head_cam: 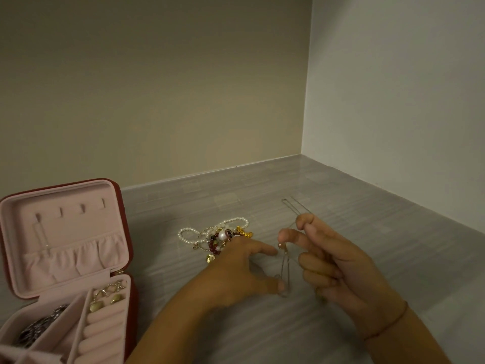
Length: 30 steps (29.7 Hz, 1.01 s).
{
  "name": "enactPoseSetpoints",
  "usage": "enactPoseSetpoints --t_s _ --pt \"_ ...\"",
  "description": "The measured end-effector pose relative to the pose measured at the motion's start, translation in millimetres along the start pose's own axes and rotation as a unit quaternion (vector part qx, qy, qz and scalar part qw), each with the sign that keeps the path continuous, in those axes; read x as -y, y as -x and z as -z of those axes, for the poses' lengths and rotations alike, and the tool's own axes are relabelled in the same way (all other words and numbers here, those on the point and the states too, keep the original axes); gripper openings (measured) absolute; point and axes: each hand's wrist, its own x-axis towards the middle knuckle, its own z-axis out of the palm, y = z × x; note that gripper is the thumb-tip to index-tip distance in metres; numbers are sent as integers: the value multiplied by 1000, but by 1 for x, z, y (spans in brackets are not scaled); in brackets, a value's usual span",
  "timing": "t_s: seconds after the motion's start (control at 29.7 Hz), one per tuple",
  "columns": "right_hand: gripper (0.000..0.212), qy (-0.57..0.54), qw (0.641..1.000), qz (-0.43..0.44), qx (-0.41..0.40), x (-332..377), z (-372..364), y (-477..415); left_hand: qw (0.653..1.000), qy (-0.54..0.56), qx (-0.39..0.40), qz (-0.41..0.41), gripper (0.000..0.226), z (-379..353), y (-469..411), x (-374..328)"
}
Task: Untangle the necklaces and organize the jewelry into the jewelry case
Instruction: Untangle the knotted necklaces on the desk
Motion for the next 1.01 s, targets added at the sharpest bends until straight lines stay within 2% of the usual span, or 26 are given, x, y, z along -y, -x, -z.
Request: enactPoseSetpoints --t_s 0.1,0.2,0.34,0.4,0.57,0.74,1.01 --pt "17 13 998 -33 52 13 -3 -6 987 152 32 -45 55 1 -1 -2" --pt "12 3 992 -68 109 24 -4 -10 940 337 43 -30 41 4 0 -8" --pt "19 3 985 -103 135 32 -2 -14 888 449 101 10 33 11 2 -13" --pt "23 -10 982 -115 148 34 1 -15 887 449 103 29 43 11 2 -14" --pt "30 -29 976 -133 173 38 7 -18 906 417 70 27 42 8 3 -14" --pt "33 -6 975 -145 168 41 11 -17 911 405 64 48 34 10 7 -18" --pt "34 -18 975 -139 174 39 12 -13 899 432 72 20 19 12 9 -20"
